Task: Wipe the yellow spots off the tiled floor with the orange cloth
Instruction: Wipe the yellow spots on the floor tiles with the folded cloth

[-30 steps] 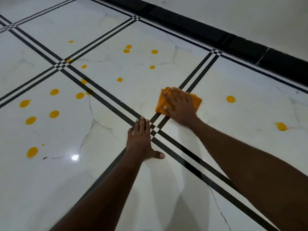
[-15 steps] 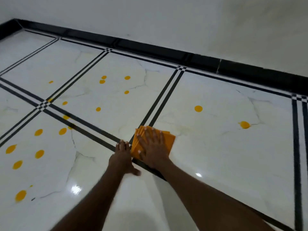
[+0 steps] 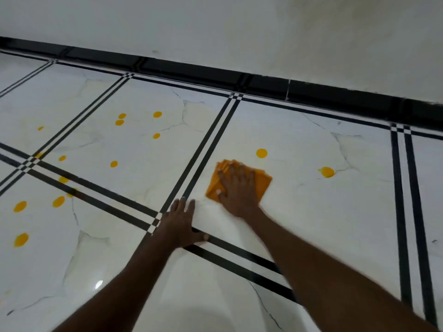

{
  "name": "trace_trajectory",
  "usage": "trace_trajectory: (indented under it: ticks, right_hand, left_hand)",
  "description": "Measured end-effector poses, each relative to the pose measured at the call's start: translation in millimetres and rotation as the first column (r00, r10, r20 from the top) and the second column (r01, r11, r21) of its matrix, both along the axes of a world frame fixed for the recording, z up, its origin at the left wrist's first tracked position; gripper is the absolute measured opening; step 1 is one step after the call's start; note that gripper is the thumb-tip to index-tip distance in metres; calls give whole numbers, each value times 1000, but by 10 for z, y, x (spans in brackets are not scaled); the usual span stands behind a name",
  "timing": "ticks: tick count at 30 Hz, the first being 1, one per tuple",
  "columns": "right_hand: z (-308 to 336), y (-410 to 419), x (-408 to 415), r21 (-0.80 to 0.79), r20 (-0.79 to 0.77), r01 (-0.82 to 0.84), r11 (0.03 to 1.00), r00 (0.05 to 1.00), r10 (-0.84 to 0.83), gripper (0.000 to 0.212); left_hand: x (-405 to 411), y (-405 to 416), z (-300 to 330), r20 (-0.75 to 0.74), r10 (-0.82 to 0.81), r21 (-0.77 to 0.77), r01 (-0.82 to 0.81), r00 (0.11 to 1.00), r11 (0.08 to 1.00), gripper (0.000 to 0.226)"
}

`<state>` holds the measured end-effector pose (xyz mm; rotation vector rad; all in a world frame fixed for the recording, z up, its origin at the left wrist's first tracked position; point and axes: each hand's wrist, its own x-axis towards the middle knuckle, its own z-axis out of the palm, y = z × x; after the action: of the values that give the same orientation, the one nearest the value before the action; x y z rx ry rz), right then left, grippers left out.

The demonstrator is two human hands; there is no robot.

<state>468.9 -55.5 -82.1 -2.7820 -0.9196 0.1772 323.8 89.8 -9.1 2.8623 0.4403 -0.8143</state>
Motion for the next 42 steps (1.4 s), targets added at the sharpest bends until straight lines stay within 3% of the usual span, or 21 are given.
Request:
trace_trajectory:
  ticks: [3, 5, 11, 13, 18, 21, 23, 26, 29, 32, 34, 35, 37, 39, 40, 42]
  right_hand:
    - [-29, 64, -450, 15, 35, -145, 989, 989, 144, 67]
    - [-28, -184, -417, 17, 51, -157, 988, 986, 156, 68]
    - [-43, -320, 521, -109, 70, 116, 987, 992, -109, 71]
    - [-26, -193, 527, -128, 54, 120, 984, 992, -114, 71]
    - [71, -194, -307, -102, 40, -92, 991, 994, 97, 77]
    - [90, -207, -70, -101, 92, -213, 972, 971, 222, 78]
    - [6, -73, 244, -59, 101, -214, 975, 970, 220, 76]
    - [-123, 274, 810, -27, 108, -121, 992, 986, 124, 70]
    - [-141, -11, 1289, -57, 114, 50, 997, 993, -43, 68]
    - [-107, -537, 1134, 3, 139, 380, 925, 916, -377, 68]
    - [-46, -489, 634, 23, 96, 513, 858, 853, -513, 69]
    - [-50, -341, 392, 37, 80, 483, 875, 871, -484, 69]
    - [-31, -57, 227, 47, 71, 266, 963, 960, -269, 69]
    - [-57, 34, 565, 35, 102, 59, 998, 993, -62, 69]
    - [-59, -9, 784, -3, 99, 15, 1000, 995, -14, 69]
    - [-110, -230, 1133, -41, 101, 104, 994, 990, -99, 70]
  left_hand:
    - [35, -119, -152, 45, -3, 25, 1, 999, 1000, 125]
    - [34, -104, -170, 71, -9, 55, 5, 997, 998, 126]
    - [390, 161, -113, -13, -67, 22, 67, 998, 998, 143]
    - [506, 144, -95, -43, -83, 49, 85, 996, 995, 147]
    - [627, 235, 74, 39, -77, 8, 76, 996, 997, 126]
    - [794, 321, 86, 86, -143, 6, 143, 986, 990, 130]
    - [873, 317, 8, 73, -173, 3, 174, 982, 985, 140]
    - [886, 349, -262, 99, -168, 27, 166, 981, 986, 147]
    - [840, 381, -291, 113, -157, 33, 154, 981, 988, 148]
    - [913, 293, -220, 80, -124, 12, 123, 989, 992, 148]
    - [998, 171, -147, 85, -71, -8, 72, 994, 997, 143]
    - [1033, 127, -133, 103, -35, -23, 38, 994, 999, 138]
    - [1107, 62, -149, 153, -32, -40, 39, 988, 998, 133]
    - [1136, -19, -222, 166, -76, -67, 88, 983, 994, 136]
    - [1130, -51, -267, 163, -86, -77, 100, 983, 992, 139]
    - [1105, -45, -376, 202, -104, -59, 118, 974, 991, 142]
